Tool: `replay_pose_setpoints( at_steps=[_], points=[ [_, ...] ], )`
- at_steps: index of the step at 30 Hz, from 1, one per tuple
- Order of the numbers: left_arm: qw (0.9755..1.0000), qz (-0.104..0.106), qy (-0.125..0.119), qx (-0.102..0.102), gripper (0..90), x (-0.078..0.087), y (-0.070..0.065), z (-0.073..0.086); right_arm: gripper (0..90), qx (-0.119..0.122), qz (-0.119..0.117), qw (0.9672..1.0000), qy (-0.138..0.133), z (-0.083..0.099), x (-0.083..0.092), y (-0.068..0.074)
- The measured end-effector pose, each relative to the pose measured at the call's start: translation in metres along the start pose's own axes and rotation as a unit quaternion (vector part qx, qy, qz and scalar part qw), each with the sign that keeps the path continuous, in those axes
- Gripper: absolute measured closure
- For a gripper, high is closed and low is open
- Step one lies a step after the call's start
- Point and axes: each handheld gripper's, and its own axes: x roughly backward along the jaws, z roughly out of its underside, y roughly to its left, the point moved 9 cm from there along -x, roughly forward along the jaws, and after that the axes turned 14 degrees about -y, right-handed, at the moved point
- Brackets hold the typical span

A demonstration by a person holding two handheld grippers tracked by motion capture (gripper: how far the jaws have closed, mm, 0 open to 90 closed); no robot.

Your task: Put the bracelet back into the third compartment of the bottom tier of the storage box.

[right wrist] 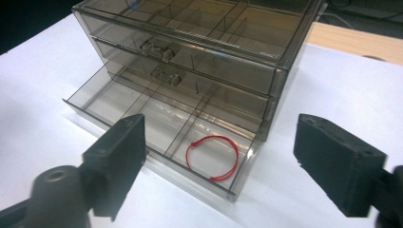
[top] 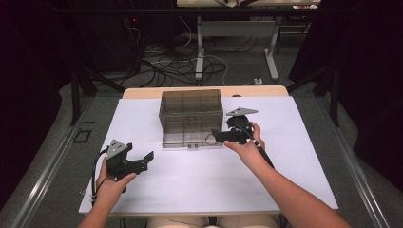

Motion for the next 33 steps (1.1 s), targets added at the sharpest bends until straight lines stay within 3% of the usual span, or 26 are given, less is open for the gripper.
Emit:
replay_pose_setpoints(
  at_steps=[18, 28, 33],
  points=[
    [1.0, 0.0, -0.001, 0.001, 5.8, 0.0, -0.001, 0.0, 9.7, 0.013, 0.003, 0.9996, -0.025, 0.013, 0.047, -0.015],
    [1.0, -0.002, -0.001, 0.0, 5.8, 0.0, -0.001, 0.0, 8.0, 0.018, 0.02, 0.9992, -0.03, 0.037, 0.075, -0.031],
    [1.0, -0.002, -0.001, 0.001, 5.8, 0.0, -0.001, 0.0, 7.8, 0.007, 0.027, 0.9989, -0.037, 0.048, 0.086, -0.042]
  ],
)
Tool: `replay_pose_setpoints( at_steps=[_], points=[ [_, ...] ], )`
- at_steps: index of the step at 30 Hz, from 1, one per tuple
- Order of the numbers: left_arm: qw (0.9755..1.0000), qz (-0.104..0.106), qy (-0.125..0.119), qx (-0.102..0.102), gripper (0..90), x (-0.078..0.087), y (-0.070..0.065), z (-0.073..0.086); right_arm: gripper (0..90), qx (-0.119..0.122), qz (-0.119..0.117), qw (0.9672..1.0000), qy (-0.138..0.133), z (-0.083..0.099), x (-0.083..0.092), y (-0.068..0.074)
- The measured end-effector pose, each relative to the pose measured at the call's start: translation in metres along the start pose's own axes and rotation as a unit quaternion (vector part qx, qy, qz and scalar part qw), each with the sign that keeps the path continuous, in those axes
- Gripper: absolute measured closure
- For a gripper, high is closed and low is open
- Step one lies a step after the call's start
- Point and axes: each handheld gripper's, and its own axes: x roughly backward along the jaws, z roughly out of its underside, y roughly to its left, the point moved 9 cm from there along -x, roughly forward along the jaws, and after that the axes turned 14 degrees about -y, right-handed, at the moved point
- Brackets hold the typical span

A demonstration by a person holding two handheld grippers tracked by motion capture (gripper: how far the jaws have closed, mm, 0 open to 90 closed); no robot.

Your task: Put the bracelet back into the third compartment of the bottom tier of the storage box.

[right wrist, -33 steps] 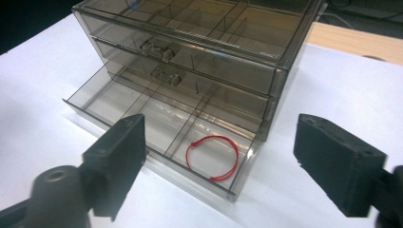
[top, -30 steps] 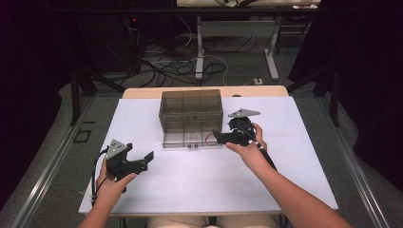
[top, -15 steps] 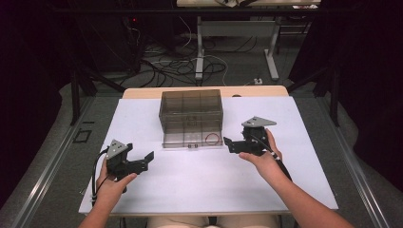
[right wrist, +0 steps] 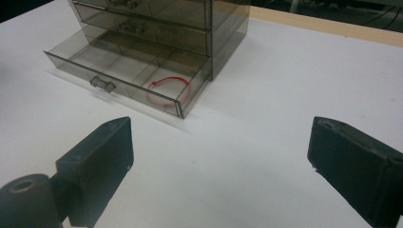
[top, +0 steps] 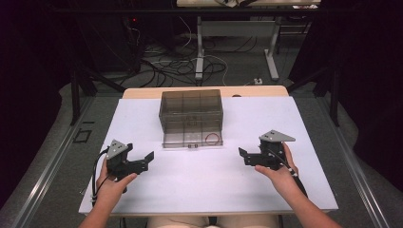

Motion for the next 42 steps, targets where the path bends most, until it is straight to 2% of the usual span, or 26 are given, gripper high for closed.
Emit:
replay_pose_setpoints(
  at_steps=[10, 15, 19, 27, 31, 32, 35, 36, 42],
  points=[
    [1.0, -0.001, 0.002, 0.002, 5.8, 0.0, 0.0, 0.001, 2.7, -0.006, 0.025, 0.9995, -0.017, 0.016, 0.019, -0.026],
    [1.0, -0.002, 0.003, 0.002, 5.9, 0.0, 0.001, 0.001, 0.0, -0.021, 0.038, 0.9987, -0.026, 0.023, 0.028, -0.037],
    [1.0, -0.001, 0.003, 0.001, 5.8, 0.0, 0.0, 0.001, 0.0, -0.024, 0.046, 0.9982, -0.028, 0.029, 0.034, -0.046],
    [1.0, -0.001, 0.003, 0.0, 5.8, 0.0, 0.001, 0.001, 0.0, -0.022, 0.059, 0.9976, -0.027, 0.039, 0.038, -0.06],
    [1.0, -0.001, 0.002, 0.001, 5.8, 0.0, 0.0, 0.001, 0.0, -0.035, 0.062, 0.997, -0.029, 0.043, 0.038, -0.064],
    [1.0, -0.001, 0.002, 0.001, 5.8, 0.0, 0.0, 0.001, 0.0, -0.031, 0.065, 0.9969, -0.03, 0.044, 0.037, -0.066],
    [1.0, 0.0, 0.002, 0.001, 5.8, 0.0, 0.0, 0.001, 0.0, -0.037, 0.069, 0.9966, -0.026, 0.048, 0.038, -0.069],
    [1.0, 0.0, 0.002, 0.001, 5.8, 0.0, 0.0, 0.001, 0.0, -0.031, 0.072, 0.9967, -0.023, 0.049, 0.038, -0.072],
    [1.0, 0.0, 0.001, 0.001, 5.8, 0.0, 0.0, 0.001, 0.0, -0.034, 0.08, 0.9961, -0.016, 0.054, 0.04, -0.078]
  ],
)
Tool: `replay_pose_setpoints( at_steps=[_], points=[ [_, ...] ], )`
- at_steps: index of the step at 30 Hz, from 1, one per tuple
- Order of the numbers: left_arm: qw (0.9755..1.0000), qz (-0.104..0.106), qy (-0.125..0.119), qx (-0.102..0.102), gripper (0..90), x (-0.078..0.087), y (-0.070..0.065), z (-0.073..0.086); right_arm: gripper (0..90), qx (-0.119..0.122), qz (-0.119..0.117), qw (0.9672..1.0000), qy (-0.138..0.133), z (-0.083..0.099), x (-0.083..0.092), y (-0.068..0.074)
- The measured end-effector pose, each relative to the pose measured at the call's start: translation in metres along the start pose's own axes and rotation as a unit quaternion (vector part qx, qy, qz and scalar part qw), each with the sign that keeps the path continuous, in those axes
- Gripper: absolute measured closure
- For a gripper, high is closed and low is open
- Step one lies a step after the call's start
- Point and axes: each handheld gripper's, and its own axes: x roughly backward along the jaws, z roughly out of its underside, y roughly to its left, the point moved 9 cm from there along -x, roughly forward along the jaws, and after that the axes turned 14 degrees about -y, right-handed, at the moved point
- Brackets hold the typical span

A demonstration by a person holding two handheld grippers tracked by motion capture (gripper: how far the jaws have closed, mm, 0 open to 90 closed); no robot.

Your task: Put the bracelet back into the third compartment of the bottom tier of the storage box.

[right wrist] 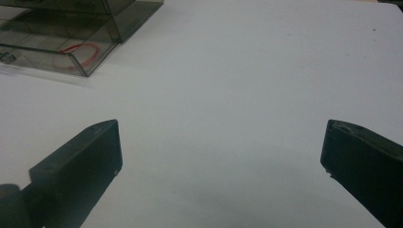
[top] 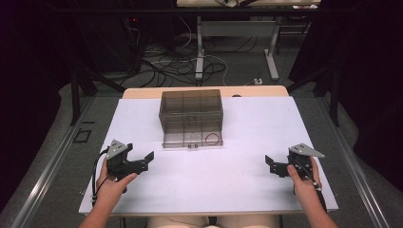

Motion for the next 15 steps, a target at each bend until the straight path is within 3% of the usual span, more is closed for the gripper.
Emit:
replay_pose_setpoints(
  at_steps=[15],
  points=[
    [1.0, 0.001, 0.0, -0.001, 5.8, -0.0003, 0.0001, -0.0003, 0.0, -0.002, 0.003, 0.9999, 0.011, 0.0051, 0.0005, -0.0025]
  ],
)
